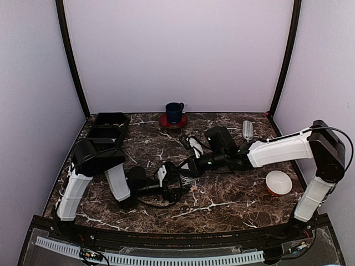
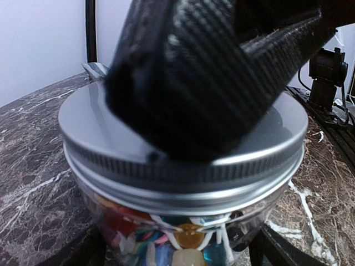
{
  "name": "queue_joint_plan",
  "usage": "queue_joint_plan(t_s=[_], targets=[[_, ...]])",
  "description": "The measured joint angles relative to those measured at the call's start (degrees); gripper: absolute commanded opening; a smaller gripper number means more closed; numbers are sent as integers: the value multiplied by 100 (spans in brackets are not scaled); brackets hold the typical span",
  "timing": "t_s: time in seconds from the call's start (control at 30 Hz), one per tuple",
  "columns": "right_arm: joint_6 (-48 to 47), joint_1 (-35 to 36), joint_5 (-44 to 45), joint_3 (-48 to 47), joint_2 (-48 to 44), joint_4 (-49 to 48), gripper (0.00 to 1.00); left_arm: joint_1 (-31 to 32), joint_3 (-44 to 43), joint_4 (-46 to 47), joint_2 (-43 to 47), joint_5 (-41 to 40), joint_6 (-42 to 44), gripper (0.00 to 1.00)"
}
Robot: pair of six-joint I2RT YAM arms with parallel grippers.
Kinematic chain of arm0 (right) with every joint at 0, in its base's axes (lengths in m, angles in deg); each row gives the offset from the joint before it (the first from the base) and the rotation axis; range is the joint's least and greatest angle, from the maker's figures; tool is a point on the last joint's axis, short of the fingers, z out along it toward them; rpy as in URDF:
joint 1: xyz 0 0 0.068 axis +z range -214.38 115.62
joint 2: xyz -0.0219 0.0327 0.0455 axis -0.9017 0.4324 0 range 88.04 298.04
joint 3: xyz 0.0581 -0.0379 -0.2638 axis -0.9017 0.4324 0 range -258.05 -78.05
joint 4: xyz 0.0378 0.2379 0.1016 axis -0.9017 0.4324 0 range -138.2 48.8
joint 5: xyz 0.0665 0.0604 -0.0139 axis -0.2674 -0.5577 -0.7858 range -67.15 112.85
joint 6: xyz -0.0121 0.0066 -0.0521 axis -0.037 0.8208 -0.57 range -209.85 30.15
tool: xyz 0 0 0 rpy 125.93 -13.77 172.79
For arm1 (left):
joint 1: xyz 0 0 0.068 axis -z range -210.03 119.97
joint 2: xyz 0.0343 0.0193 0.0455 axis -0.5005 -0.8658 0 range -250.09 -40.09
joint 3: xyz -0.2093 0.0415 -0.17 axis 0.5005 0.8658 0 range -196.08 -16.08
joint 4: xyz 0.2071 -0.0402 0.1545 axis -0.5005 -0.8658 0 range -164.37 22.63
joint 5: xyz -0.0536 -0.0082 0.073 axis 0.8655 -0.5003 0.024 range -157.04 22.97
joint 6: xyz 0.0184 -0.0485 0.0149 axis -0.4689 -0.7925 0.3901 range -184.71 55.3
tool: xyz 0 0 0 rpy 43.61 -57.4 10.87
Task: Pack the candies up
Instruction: Screw the box lid onto the packing bottle.
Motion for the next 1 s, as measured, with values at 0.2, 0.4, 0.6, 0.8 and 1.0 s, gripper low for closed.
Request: queue_joint_plan(t_s=[0.2,0.4,0.6,0.8,1.0], targets=[[-24,35,22,-50,-55,136,3,0,-4,0,0,2,4,88],[-195,61,94,-140,-413,916,4,0,-9,-2,0,4,4,87],[-238,61,-188,-136,-938,1016,5,0,-9,0,0,11,4,87],[-203,61,-402,72,-605,708,2,0,-9,0,-2,50,2,87],[-190,155,-562,66,240,651,1,-68,-20,4,-9,-35,-33,86]])
